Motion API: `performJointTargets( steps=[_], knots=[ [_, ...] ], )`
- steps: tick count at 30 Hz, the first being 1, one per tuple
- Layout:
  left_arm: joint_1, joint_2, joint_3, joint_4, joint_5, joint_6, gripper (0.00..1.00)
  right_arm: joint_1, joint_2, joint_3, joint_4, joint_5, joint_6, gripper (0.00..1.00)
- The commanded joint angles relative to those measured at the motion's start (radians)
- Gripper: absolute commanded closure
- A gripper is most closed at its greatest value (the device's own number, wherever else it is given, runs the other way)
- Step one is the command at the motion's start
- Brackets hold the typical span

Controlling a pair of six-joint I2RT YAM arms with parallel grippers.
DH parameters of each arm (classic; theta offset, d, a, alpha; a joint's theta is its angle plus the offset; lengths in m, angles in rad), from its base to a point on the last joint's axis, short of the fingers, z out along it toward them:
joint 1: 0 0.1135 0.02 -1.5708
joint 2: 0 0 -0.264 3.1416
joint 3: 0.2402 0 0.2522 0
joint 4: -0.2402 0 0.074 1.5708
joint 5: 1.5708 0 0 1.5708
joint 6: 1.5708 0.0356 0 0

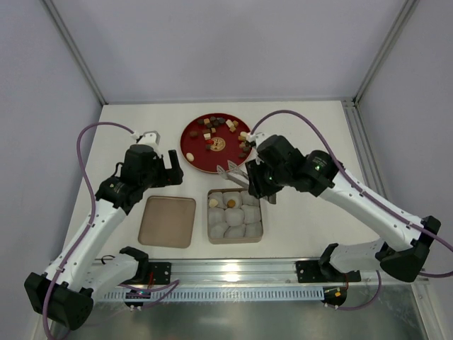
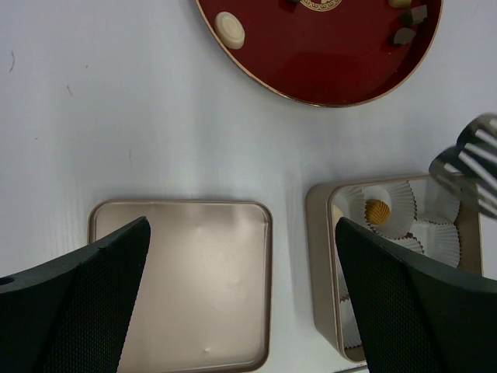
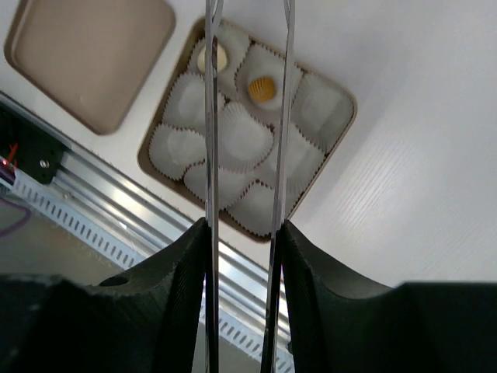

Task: Pack the chocolate

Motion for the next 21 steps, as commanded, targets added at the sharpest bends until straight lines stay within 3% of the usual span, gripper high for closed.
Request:
performJointTargets(
  steps=[1, 7, 15, 21],
  knots=[
    [0.004, 0.002, 0.024, 0.010, 0.001, -0.007, 0.00, -0.057, 0.121, 0.149, 0.060, 0.002, -0.092, 0.57],
    [0.004, -0.003, 0.026, 0.010, -0.008, -0.005, 0.00, -0.177, 0.378, 0.383, 0.105, -0.004, -0.162, 0.57],
    [0.004, -0.006, 0.024, 0.010, -0.014, -0.004, 0.00, -0.194, 0.737, 0.710, 0.063, 0.022, -0.164, 0.58],
    [0.004, -0.004, 0.024, 0.010, -0.010, -0.005, 0.00, -0.195, 0.815, 0.743, 0.080, -0.004, -0.132, 0.58]
  ],
)
